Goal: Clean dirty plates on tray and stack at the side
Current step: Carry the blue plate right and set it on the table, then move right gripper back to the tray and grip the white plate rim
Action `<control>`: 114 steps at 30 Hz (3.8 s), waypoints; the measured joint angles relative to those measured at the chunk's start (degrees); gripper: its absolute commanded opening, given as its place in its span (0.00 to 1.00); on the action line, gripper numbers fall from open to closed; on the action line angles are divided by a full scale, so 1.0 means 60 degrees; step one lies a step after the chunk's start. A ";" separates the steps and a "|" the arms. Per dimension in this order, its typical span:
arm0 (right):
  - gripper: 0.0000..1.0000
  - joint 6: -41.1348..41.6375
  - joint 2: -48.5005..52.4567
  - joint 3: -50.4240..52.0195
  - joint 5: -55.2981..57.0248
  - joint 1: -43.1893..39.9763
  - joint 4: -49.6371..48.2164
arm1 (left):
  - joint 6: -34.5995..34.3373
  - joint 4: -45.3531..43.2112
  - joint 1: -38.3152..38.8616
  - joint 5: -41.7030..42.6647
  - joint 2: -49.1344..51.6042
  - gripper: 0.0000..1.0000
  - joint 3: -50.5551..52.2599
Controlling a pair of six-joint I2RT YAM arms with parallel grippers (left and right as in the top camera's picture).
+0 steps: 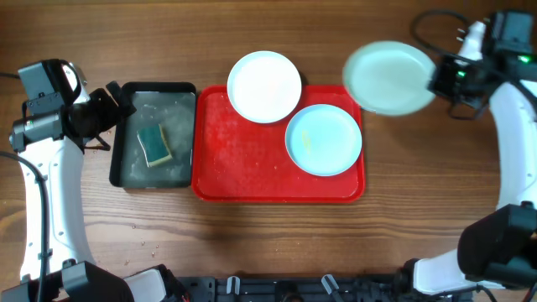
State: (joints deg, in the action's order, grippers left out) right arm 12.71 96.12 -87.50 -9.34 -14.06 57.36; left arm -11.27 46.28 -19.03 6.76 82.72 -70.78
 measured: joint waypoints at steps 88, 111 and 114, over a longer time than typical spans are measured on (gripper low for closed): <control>0.20 0.0270 0.4637 -0.0466 0.1140 0.5890 -0.5297 | 0.0000 0.0000 0.0000 0.0004 0.0000 1.00 0.0000; 0.04 0.0601 0.4663 -0.0277 -0.1752 0.5890 -0.3767 | 0.0000 0.0000 0.0000 0.0000 0.0000 1.00 0.0000; 0.04 0.0769 0.4663 -0.0273 -0.2379 0.5923 -0.3395 | 0.0000 0.0000 0.0000 0.0004 0.0000 1.00 0.0000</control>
State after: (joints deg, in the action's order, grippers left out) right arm 17.32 124.09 -89.14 -23.62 21.47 36.99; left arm -11.27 46.28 -19.03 6.79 82.72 -70.78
